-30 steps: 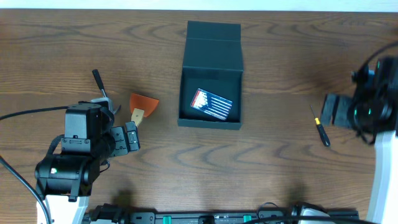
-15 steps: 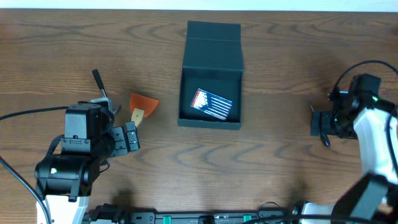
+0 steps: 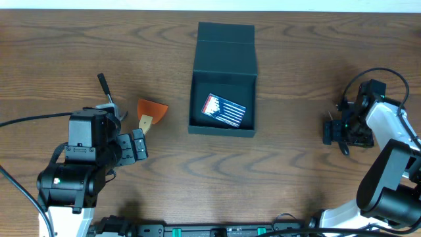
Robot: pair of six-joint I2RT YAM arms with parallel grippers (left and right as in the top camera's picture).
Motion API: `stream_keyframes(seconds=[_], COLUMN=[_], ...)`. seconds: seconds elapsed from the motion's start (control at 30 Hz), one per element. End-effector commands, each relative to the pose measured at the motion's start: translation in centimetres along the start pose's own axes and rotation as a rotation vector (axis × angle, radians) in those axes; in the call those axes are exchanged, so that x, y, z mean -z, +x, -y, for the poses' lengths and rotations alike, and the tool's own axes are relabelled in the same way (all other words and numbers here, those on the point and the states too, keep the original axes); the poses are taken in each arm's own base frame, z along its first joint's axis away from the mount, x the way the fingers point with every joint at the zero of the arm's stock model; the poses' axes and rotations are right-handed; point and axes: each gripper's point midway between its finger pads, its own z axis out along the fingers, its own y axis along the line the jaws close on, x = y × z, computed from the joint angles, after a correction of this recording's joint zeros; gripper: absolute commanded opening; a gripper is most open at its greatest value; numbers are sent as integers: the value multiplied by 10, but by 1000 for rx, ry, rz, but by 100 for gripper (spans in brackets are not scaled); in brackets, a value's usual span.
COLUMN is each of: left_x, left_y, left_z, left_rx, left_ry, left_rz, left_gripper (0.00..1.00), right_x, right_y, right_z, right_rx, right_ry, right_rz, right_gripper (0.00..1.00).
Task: Pack container
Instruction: 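Lower the right gripper onto the yellow-handled screwdriver and grasp it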
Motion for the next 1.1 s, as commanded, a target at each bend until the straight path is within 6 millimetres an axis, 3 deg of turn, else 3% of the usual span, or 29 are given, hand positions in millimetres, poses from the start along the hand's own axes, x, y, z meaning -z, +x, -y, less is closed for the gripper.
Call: stream_keyframes(seconds=[0.0, 0.17, 0.43, 0.67, 0.8, 1.07], left_x=[5, 5, 5, 5, 5, 5], left_y=[-6, -6, -6, -6, -6, -6], left_z=[-2, -2, -2, -2, -2, -2], left_rx=[-1, -1, -1, -1, -1, -1], left_ry=[-9, -9, -9, -9, -9, -9], left_rz=[21, 22, 21, 22, 22, 22], left_gripper=[99, 99, 99, 98, 99, 98], right_x=[0, -5, -23, -27, -27, -27], right_y=[-7, -14, -8, -8, -9, -9], right_z=[4, -3, -7, -8, -10, -12], right_rx=[-3, 7, 11, 8, 7, -18], right_ry=[2, -41, -65, -69, -81, -92], right_rz=[26, 50, -8, -15, -12, -10], right_gripper=[90, 91, 89, 82, 65, 43])
